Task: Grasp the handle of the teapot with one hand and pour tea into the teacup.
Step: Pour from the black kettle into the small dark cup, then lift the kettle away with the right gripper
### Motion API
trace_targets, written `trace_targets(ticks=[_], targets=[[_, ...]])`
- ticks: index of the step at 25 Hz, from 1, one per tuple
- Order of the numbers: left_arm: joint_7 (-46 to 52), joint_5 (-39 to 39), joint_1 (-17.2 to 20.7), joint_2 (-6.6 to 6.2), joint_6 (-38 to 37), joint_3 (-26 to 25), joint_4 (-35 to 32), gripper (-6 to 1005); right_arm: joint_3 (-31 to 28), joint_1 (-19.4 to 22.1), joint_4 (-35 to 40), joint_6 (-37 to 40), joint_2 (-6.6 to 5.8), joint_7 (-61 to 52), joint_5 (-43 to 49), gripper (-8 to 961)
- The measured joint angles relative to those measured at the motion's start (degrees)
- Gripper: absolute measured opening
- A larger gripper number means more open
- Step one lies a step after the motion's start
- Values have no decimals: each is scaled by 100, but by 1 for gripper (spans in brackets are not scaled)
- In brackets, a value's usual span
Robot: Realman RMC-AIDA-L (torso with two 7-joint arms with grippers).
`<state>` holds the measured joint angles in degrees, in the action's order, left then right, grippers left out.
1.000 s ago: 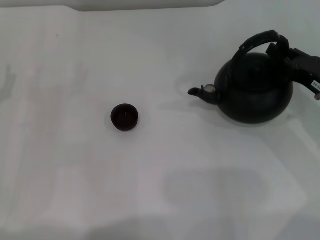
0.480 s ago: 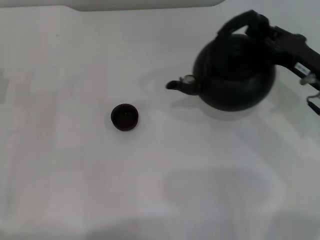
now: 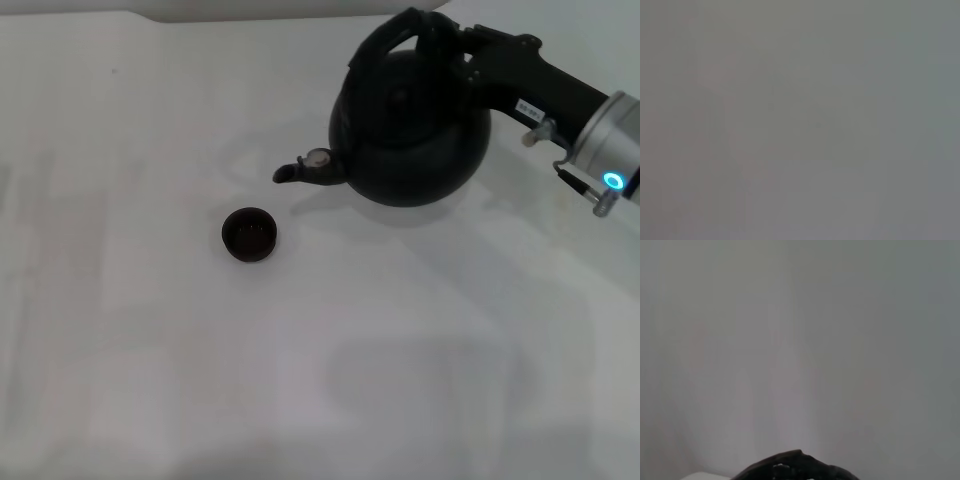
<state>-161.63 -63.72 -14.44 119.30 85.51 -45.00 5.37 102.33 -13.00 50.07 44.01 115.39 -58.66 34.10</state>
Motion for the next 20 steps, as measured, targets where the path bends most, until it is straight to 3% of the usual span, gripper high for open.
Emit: trace_targets(ticks=[20], targets=[[0, 41, 65, 5, -281, 57, 19, 878, 674, -172, 770, -939, 1, 222, 586, 203]])
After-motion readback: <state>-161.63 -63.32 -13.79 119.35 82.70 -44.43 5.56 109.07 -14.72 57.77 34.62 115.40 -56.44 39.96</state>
